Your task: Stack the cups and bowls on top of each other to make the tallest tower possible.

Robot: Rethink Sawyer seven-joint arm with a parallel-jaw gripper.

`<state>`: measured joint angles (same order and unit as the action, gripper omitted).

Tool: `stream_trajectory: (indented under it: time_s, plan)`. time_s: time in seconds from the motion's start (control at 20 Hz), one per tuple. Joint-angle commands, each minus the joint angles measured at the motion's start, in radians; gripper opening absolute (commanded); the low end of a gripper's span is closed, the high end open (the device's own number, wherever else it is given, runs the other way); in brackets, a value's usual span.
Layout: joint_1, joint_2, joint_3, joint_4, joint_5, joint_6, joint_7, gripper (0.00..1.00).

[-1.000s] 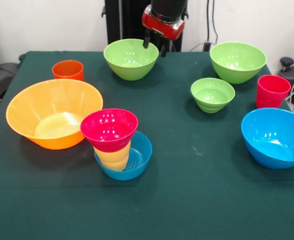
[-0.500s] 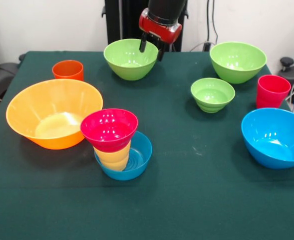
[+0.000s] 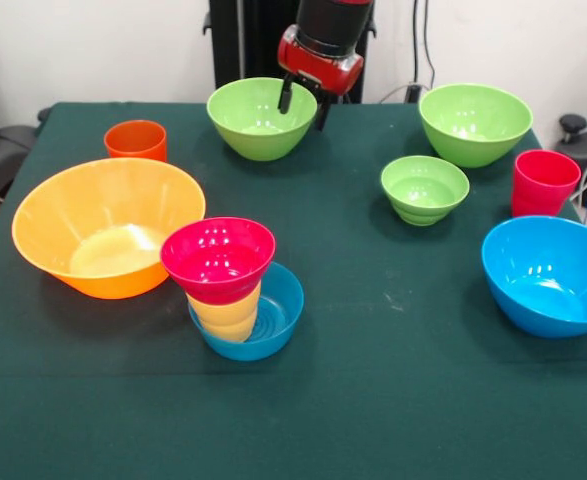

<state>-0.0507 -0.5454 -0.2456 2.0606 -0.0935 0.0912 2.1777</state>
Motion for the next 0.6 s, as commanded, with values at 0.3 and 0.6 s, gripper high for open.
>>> stream_trajectory:
  time_s: [0.3,0.6]
  plan:
    - [0.033,0.062,0.042,-0.066,-0.023,-0.099,0.1,1.0]
    - [0.03,0.058,0.041,-0.05,-0.016,-0.164,0.12,0.0]
